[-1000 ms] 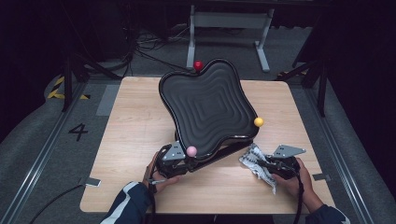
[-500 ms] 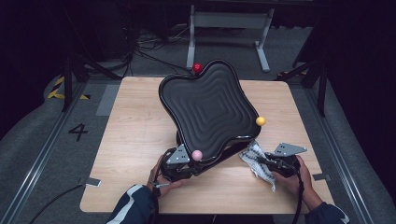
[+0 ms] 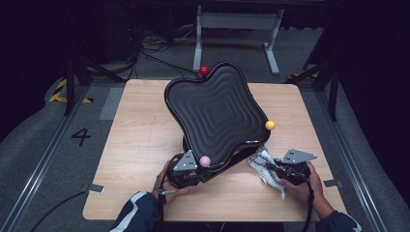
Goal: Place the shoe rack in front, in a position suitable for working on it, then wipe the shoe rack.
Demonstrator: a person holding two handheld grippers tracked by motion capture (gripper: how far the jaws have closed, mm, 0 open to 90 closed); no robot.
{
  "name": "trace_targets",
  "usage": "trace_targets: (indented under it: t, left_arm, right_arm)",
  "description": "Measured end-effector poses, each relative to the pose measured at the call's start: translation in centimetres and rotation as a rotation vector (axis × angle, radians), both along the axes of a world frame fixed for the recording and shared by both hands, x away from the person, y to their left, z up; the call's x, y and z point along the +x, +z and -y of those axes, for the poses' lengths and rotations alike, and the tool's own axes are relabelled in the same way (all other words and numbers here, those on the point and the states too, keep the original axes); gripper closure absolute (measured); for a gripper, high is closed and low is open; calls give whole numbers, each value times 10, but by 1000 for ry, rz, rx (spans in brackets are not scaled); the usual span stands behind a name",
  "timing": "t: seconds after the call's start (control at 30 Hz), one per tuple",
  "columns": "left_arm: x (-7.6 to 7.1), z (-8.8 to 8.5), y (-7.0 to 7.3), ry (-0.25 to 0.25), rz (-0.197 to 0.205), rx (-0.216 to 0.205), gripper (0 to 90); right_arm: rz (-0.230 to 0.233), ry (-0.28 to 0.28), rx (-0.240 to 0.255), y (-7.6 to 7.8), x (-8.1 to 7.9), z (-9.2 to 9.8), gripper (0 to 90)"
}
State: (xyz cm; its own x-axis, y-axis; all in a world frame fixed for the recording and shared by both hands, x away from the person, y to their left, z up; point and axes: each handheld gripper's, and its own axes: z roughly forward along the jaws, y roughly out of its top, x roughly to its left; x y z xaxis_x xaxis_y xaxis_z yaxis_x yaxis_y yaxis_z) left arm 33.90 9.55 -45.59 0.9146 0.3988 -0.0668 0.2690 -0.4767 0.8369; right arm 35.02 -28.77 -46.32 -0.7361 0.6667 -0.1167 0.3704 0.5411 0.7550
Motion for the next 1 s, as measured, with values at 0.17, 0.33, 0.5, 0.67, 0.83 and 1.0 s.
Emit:
trace_targets:
  t: [0.17, 0.33, 0.5, 0.67, 0.83, 1.0]
  left_arm:
    - [0, 1, 0, -4, 0, 1, 740]
    - [0, 2, 0, -9, 1, -1, 740]
    - [1, 5, 0, -22, -3, 0, 740]
    - [0, 6, -1, -16, -4, -5, 739]
    - [0, 6, 0, -16, -1, 1, 739]
    - [0, 7, -1, -17, 2, 0, 740]
  right_arm:
    - [5, -4, -3, 1, 0, 0, 803]
    - [5, -4, -6, 0, 0, -1, 803]
    - [3, -11, -1, 0, -1, 3, 803]
    - [19, -22, 16, 4, -2, 6, 803]
    - [43, -14, 37, 11, -6, 6, 804]
    - [54, -15, 53, 14, -10, 8, 804]
